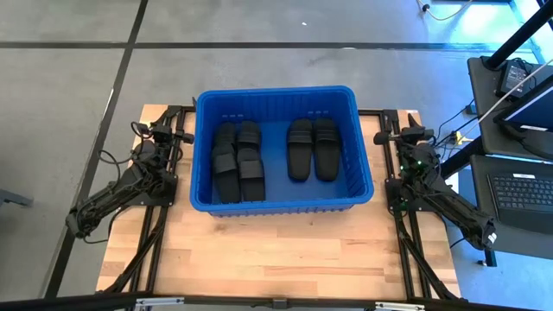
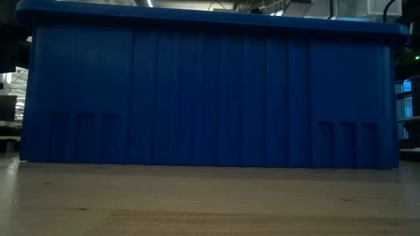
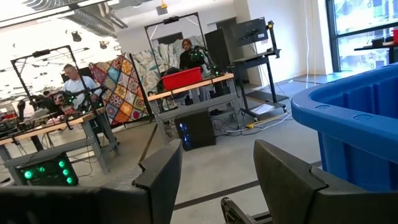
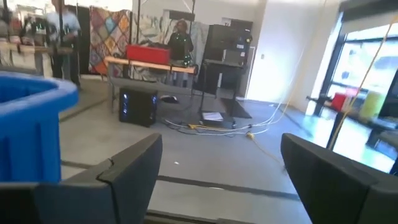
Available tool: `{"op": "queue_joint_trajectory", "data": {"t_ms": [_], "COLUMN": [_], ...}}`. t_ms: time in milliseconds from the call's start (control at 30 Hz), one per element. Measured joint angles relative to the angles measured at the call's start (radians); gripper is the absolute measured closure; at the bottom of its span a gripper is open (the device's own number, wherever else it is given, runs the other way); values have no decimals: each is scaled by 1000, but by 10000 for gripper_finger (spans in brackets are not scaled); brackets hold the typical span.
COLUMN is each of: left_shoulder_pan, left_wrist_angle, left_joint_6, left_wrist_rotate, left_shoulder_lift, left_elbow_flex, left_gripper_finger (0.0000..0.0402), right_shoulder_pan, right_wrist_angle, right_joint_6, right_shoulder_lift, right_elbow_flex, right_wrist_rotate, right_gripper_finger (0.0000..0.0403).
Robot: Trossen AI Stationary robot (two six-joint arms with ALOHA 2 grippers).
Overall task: Pick and place slides into bin
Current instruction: Return to Home Position
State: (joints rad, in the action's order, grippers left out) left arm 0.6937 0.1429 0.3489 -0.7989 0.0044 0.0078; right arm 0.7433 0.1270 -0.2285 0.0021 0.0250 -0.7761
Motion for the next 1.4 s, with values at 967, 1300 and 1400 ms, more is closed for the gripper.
{"op": "queue_joint_trajectory", "data": {"t_ms": [967,1300,1400], "left_shoulder_pan": [0,0,0], "left_wrist_angle": [0,0,0], "left_joint_6": [0,1,1], "left_wrist_rotate": [0,0,0], "left_shoulder_lift": [0,0,0], "left_elbow_flex": [0,0,0], "left_gripper_finger": [207,207,207], "right_shoulder_pan": [0,0,0], "right_wrist_angle": [3,3,3], "right_joint_6": [-42,-42,-42], "right_shoulder_lift": [0,0,0], "right_elbow_flex": [0,0,0], "right_wrist_rotate": [0,0,0], "right_gripper_finger": [76,76,76]}}
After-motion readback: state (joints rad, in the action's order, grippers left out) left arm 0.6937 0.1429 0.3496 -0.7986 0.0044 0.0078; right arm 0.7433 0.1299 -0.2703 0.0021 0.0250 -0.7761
